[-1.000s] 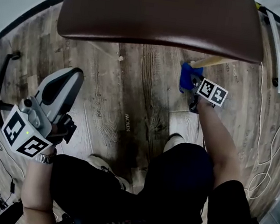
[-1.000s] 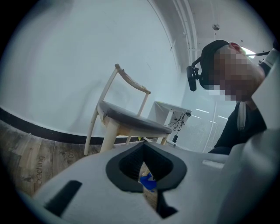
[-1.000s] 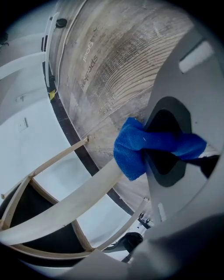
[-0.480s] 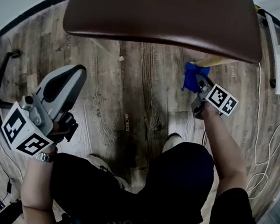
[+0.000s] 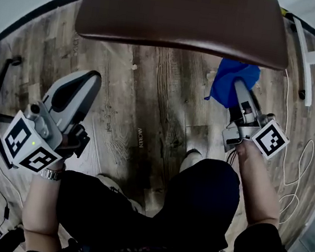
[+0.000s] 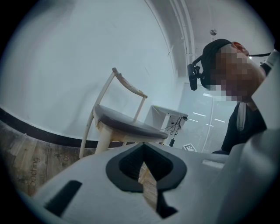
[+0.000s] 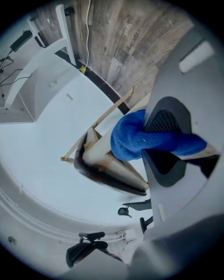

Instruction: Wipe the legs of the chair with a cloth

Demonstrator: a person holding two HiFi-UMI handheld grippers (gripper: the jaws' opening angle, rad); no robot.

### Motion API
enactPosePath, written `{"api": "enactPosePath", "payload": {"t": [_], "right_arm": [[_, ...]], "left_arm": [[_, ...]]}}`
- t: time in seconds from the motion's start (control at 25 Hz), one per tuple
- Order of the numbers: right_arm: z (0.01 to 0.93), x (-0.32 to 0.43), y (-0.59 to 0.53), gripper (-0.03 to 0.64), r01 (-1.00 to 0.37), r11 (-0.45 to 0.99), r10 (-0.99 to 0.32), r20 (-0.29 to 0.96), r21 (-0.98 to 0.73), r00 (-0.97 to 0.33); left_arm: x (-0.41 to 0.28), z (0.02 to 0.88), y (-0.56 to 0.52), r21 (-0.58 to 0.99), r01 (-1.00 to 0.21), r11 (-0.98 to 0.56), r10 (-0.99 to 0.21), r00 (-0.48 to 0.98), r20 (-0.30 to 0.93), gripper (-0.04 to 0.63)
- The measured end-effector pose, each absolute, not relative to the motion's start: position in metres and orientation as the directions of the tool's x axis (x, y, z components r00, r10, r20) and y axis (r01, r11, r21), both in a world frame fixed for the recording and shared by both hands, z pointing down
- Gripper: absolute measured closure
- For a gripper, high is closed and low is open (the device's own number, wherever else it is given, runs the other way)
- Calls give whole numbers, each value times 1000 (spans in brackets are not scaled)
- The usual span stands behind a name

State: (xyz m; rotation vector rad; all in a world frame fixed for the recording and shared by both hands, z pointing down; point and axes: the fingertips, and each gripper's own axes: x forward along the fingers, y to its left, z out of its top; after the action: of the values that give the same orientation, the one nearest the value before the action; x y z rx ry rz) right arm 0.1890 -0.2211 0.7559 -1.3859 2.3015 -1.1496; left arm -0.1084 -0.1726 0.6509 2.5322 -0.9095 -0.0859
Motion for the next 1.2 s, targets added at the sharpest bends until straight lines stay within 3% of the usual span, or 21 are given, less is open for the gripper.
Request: {"api": "enactPosePath", "payload": {"t": [0.28, 0.48, 0.84, 1.2], "right_arm": [[682, 160, -226, 532, -636, 411, -802, 74, -653, -593], [675, 111, -225, 532, -635, 548, -715, 90, -545, -694], [676, -10, -222, 532, -460, 733, -492, 77, -500, -867], [691, -108, -229, 532, -364, 817, -377, 64, -448, -924]], "left_arm": [[-112, 649, -170, 427, -596, -680, -624, 776, 90, 597], [-117, 646, -168, 429, -598, -677, -630, 772, 81, 597], [-122, 638, -157, 426, -591, -685, -626, 777, 70, 597], [-149, 640, -152, 434, -618, -655, -652, 753, 88, 597]]}}
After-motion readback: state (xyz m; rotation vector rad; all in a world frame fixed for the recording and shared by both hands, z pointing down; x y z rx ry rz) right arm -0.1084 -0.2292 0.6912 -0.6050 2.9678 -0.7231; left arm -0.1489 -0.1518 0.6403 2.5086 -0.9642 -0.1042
